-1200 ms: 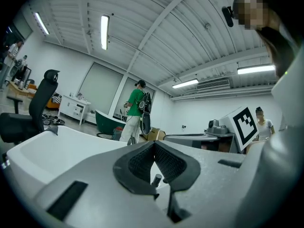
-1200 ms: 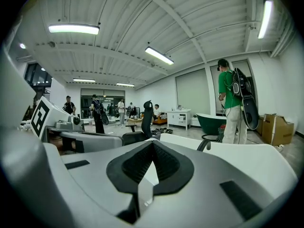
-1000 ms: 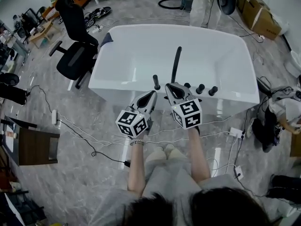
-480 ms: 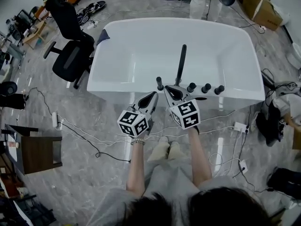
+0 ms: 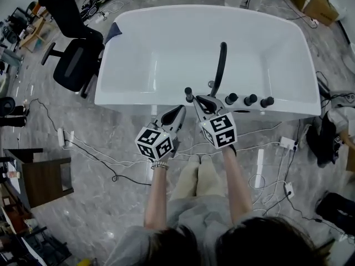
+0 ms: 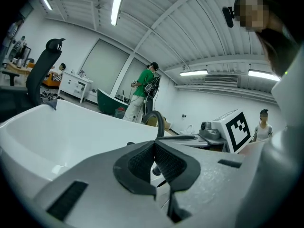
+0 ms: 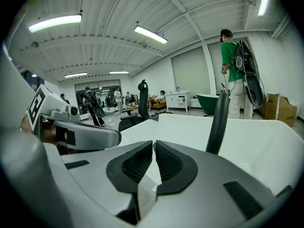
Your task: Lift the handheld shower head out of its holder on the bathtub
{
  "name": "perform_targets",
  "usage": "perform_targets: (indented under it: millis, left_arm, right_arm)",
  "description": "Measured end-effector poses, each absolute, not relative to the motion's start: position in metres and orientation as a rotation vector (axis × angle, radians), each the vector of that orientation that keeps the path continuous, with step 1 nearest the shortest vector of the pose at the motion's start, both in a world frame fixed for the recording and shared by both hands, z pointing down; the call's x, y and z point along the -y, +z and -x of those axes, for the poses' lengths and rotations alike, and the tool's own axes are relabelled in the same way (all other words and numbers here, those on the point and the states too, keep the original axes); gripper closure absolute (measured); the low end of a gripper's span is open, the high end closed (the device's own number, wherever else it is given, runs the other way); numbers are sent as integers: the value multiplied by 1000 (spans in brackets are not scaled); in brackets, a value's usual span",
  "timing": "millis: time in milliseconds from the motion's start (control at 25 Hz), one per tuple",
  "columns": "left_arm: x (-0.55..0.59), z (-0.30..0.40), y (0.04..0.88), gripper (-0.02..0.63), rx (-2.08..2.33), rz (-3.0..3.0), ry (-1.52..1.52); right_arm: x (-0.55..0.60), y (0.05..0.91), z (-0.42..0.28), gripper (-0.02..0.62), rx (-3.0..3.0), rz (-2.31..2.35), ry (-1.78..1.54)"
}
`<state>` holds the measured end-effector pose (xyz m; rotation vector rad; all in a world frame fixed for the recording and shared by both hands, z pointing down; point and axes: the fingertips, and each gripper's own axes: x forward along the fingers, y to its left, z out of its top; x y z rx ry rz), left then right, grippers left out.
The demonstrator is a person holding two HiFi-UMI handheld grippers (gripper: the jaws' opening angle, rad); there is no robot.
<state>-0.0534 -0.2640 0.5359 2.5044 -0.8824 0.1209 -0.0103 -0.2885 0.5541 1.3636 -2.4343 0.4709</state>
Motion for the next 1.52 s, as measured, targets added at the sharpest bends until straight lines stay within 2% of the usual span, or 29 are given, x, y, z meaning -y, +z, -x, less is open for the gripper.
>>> perform_targets:
  millis: [160,240,1120,1520]
  left_arm:
    - [269,55,557,601,891,-2477,141]
    - [271,54,569,601,896,-2461,143]
    - [293,61,663,601,877,-2387,193]
    - [294,69,679,601,893,-2358,207]
  right_arm:
    - [296,578,11,592,2426,-1355,525]
    - [301,590,12,561,2425,-1355,554]
    - [329,696,19,429,2384,-1279,620]
    - [342,717,26,403,2374,-1271,622]
